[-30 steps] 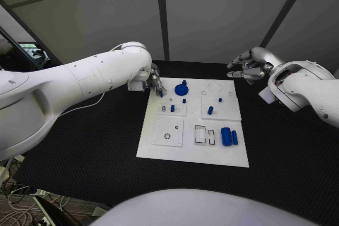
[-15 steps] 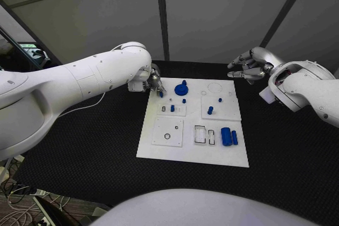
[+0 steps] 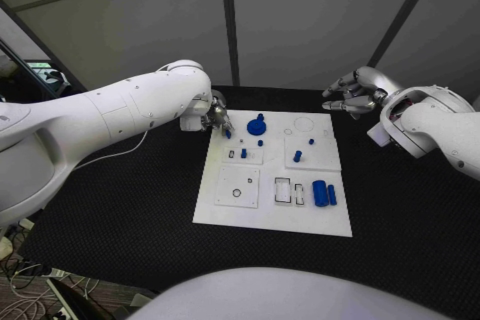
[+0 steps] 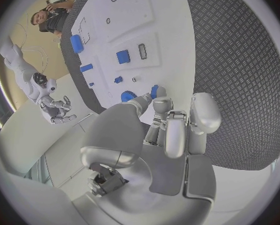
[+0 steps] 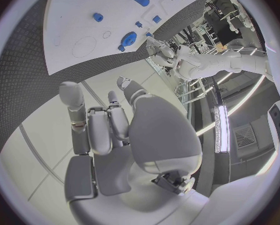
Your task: Assemble the parts on the task board
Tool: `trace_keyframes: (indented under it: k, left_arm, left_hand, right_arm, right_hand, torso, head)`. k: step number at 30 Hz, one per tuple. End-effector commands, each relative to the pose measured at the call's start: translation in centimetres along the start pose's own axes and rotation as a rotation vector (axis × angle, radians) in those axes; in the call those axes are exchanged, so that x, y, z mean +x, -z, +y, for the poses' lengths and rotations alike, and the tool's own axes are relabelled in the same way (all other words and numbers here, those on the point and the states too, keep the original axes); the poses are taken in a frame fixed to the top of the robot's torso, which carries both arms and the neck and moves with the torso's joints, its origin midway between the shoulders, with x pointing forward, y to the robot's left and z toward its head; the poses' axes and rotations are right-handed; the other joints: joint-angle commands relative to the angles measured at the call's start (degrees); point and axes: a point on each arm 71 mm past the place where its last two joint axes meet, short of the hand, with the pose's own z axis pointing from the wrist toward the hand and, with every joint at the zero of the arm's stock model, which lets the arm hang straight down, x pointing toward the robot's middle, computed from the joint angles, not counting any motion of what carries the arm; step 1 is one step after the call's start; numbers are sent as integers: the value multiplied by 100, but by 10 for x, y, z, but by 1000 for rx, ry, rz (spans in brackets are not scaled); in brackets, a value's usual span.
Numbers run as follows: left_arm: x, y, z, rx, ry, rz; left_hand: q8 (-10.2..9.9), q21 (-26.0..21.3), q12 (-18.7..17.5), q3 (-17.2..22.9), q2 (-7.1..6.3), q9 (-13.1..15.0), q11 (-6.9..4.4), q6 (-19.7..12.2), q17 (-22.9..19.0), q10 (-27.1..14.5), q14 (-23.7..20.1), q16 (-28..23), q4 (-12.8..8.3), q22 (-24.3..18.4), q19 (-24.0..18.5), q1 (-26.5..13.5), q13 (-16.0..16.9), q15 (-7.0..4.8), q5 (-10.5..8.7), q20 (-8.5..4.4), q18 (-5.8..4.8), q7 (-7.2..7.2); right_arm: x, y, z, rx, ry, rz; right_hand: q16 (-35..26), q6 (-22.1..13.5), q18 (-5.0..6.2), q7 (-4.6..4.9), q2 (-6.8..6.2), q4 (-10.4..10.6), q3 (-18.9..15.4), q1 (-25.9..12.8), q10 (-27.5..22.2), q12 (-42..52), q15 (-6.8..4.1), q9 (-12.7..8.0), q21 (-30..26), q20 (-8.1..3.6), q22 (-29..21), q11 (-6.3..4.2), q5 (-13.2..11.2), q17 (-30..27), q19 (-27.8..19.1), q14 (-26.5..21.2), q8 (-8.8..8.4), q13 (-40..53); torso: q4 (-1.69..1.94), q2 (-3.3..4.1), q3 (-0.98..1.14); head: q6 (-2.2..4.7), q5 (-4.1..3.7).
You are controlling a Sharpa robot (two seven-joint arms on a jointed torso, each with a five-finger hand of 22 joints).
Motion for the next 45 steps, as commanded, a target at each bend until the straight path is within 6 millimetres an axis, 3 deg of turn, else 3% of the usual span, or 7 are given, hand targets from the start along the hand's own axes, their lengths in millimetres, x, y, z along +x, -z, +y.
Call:
trace_keyframes:
  k: [1, 15, 26, 45]
  left_arm:
    - [0, 4, -1, 38, 31, -18]
    - [11, 25, 0, 97, 12, -64]
    - [31, 38, -2, 132, -35, -94]
    - [54, 40, 1, 97, -76, -144]
  left_hand:
    - [51, 16, 36, 383, -48, 30, -12, -44, 1097, 42, 405, 35, -294, 14, 39, -43, 2, -46, 17, -8, -206, 10]
    - [166, 35, 37, 836, -196, 131, -15, -90, 1106, 74, 411, 45, -428, 75, 65, -188, -13, -57, 13, -15, -212, 3]
    - [232, 84, 68, 1072, -269, 180, -28, -87, 1141, 129, 431, 79, -472, 140, 108, -279, 9, -69, 12, -26, -224, -8]
    - [297, 129, 100, 1333, -364, 225, -48, -78, 1173, 199, 451, 110, -518, 202, 154, -376, 37, -88, 10, -43, -236, -26]
  right_arm:
    - [-2, 0, 0, -2, 8, 3]
    - [-4, 1, -5, 9, 15, -4]
    - [-5, 1, -6, 11, 16, -6]
    - [-5, 1, -7, 14, 16, 7]
  right_hand:
    - [-30, -44, 70, -15, -3, 14, 4, -54, -48, -35, -41, -10, -22, -21, -10, 5, 38, 329, -12, 105, 37, 25]
    - [-33, -45, 72, -16, -10, 3, 13, -40, -51, -37, -42, -10, -27, -22, -16, 3, 40, 325, -15, 103, 40, 22]
    - [-31, -45, 73, -17, -14, -3, 18, -33, -51, -37, -43, -10, -31, -22, -21, 2, 41, 327, -17, 103, 43, 22]
    - [-31, -45, 73, -17, -14, -3, 18, -33, -51, -37, -43, -10, -31, -22, -21, 2, 41, 327, -17, 103, 43, 22]
  torso:
    - [12, -6, 3]
    - [3, -1, -1]
    - [-2, 3, -2]
    - [-5, 4, -3]
  head:
    - [0, 0]
    - [0, 40]
    - [0, 55]
    - [0, 83]
